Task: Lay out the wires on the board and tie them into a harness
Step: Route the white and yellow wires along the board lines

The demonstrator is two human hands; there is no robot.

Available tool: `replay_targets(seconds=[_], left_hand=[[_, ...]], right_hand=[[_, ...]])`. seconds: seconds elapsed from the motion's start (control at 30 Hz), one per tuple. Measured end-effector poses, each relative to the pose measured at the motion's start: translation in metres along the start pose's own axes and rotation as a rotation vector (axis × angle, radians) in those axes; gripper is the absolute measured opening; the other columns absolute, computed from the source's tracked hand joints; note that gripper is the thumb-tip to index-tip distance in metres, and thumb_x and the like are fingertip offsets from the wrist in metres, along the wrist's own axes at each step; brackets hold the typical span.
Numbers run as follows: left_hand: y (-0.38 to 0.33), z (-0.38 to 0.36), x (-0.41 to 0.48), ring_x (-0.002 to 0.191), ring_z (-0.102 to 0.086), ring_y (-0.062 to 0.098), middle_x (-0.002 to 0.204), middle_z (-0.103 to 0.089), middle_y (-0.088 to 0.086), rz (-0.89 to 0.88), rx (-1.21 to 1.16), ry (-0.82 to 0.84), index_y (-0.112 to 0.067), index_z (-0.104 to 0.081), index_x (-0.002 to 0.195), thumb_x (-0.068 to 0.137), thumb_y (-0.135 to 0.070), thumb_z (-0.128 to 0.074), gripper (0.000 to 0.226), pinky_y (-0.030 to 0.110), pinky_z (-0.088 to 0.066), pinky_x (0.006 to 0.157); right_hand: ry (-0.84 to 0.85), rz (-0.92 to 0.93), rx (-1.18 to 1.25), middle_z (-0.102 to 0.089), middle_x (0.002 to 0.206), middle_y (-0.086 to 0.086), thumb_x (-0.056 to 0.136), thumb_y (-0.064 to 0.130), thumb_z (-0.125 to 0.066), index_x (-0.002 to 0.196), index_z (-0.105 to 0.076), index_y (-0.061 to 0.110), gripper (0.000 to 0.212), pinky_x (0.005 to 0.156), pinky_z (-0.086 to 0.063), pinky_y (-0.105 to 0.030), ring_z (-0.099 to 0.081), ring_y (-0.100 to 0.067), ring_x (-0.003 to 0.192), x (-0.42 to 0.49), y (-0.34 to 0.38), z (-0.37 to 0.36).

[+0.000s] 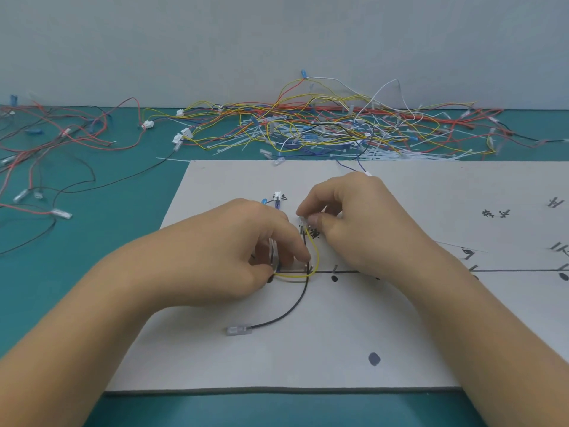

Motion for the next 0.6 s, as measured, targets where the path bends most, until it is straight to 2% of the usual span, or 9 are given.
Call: replay_targets(seconds=[0.13,0.23,0.3,0.37,0.47,0.6], left_hand=[[0.0045,0.0025,0.0019,0.078,-0.067,0.009,0.093,-0.069,-0.018,-0.007,-0.008,-0.040,-0.042,-0.076,0.102,0.076,-0.004,-0.070,0.046,0.014,-0.045,0.063],[0.0063,0.0043,0.0014,0.081,-0.066,0.006,0.093,-0.068,-0.020,-0.003,-0.005,-0.036,-0.040,-0.076,0.100,0.077,-0.021,-0.071,0.030,0.012,-0.046,0.066],[0.0068,0.0046,0.0010,0.083,-0.066,0.006,0.093,-0.068,-0.018,0.002,-0.011,-0.033,-0.039,-0.076,0.097,0.081,-0.023,-0.077,0.023,0.012,-0.045,0.066],[0.0061,0.0042,0.0020,0.083,-0.066,0.007,0.091,-0.069,-0.015,0.005,-0.009,-0.037,-0.039,-0.077,0.093,0.084,-0.022,-0.080,0.019,0.018,-0.048,0.068],[0.0049,0.0041,0.0034,0.081,-0.066,0.008,0.087,-0.069,-0.013,0.015,-0.004,-0.053,-0.037,-0.077,0.090,0.084,-0.023,-0.082,0.016,0.026,-0.052,0.069],[0.0062,0.0074,0.0030,0.076,-0.066,0.007,0.080,-0.068,-0.013,0.039,0.029,-0.097,-0.034,-0.075,0.083,0.079,-0.026,-0.085,0.013,0.015,-0.046,0.061]], right_hand=[[-0.008,0.017,-0.008,-0.065,0.078,0.018,0.091,0.012,-0.069,0.096,-0.078,0.028,0.018,0.064,-0.038,0.001,-0.059,0.004,0.073,-0.0022,0.0007,-0.0006],[-0.025,0.036,-0.030,-0.069,0.093,0.014,0.094,0.014,-0.064,0.102,-0.076,0.029,0.021,0.066,-0.038,-0.001,-0.059,-0.002,0.082,-0.0037,0.0018,-0.0011],[-0.022,0.039,-0.025,-0.069,0.097,0.015,0.094,0.017,-0.063,0.104,-0.075,0.030,0.020,0.067,-0.037,-0.001,-0.062,-0.001,0.085,-0.0047,0.0026,-0.0012],[-0.001,0.041,-0.026,-0.067,0.100,0.017,0.092,0.021,-0.067,0.105,-0.074,0.031,0.018,0.066,-0.038,-0.001,-0.065,0.002,0.085,-0.0056,0.0027,-0.0012],[0.049,0.039,-0.039,-0.065,0.105,0.018,0.088,0.021,-0.073,0.111,-0.071,0.033,0.026,0.069,-0.040,-0.004,-0.063,0.002,0.089,-0.0074,0.0015,-0.0004],[0.057,0.038,-0.024,-0.060,0.105,0.017,0.082,0.022,-0.081,0.114,-0.068,0.036,0.037,0.071,-0.044,-0.011,-0.061,0.001,0.089,-0.0092,0.0012,0.0027]])
Point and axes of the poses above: each hand's wrist, its own x-axis towards the middle knuckle, its own z-axis out of the back of the hand, y = z × x, the point moved 6 cm from there along x, towards the middle knuckle
